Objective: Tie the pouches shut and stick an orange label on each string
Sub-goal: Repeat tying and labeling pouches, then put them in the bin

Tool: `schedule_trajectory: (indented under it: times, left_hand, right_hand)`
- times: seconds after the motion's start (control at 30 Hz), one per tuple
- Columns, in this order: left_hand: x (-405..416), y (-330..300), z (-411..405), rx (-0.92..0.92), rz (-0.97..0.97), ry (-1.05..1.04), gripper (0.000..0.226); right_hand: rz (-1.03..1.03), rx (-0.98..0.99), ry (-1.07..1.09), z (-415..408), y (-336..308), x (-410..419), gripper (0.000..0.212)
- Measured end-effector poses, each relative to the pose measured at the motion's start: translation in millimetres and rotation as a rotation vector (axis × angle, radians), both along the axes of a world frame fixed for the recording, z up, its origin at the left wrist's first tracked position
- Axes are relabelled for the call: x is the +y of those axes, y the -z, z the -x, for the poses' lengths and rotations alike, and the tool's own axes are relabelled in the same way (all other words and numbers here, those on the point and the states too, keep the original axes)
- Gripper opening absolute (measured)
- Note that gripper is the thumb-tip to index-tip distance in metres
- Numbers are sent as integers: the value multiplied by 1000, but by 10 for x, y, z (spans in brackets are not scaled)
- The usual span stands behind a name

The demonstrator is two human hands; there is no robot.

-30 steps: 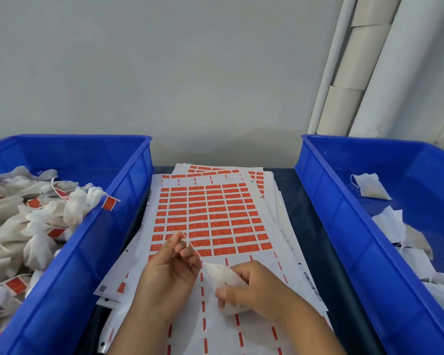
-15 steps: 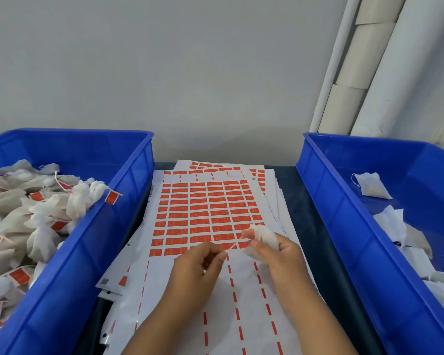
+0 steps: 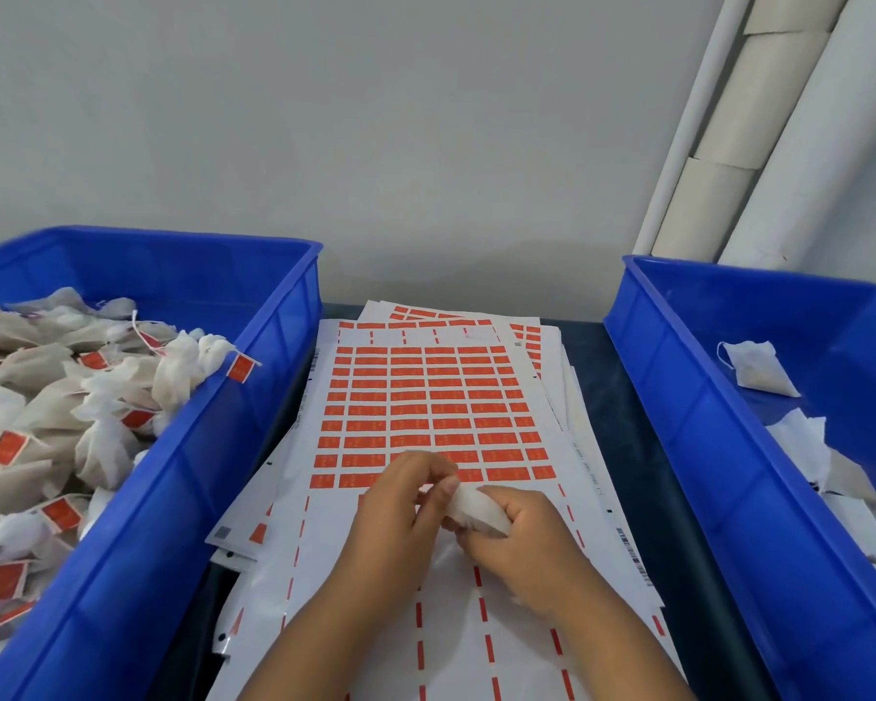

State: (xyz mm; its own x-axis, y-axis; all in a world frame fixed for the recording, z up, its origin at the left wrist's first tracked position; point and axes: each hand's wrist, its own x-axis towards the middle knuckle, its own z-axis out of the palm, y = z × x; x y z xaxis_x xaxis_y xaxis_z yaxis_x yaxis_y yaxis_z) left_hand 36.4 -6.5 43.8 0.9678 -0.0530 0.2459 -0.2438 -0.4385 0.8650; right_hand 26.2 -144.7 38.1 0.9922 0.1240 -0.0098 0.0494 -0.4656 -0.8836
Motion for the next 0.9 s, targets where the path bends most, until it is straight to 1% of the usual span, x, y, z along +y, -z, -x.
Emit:
schedule_trajectory:
  times: [0.07, 0.2, 0.3, 0.4, 0.53, 0.63, 0.77, 0.9]
  left_hand:
    - [-4, 30, 1, 73, 23, -1, 14]
    - [5, 37, -16, 128, 103, 3, 14]
    - [7, 26, -29, 141, 199, -24, 14]
    - [-14, 39, -27, 193, 292, -46, 11]
    - [-48, 49, -17, 241, 305, -77, 11]
    - [-55, 39, -23, 238, 278, -87, 10]
    - [-34, 35, -35, 225, 284, -91, 10]
    - [-10, 21, -34, 246, 363, -45, 11]
  right_hand:
    - [-5, 2, -16, 0, 15, -1, 12]
    - [-62, -35, -19, 6, 15, -14, 13]
    - [-97, -62, 24, 17, 20, 3, 16]
    - [-89, -99, 72, 10, 49, 35, 16]
    - [-134, -59, 113, 4, 72, 62, 29]
    - [-219, -19, 59, 16, 48, 51, 41]
    - [-308, 20, 19, 15, 27, 34, 38]
    - [-339, 28, 15, 15, 2, 29, 37]
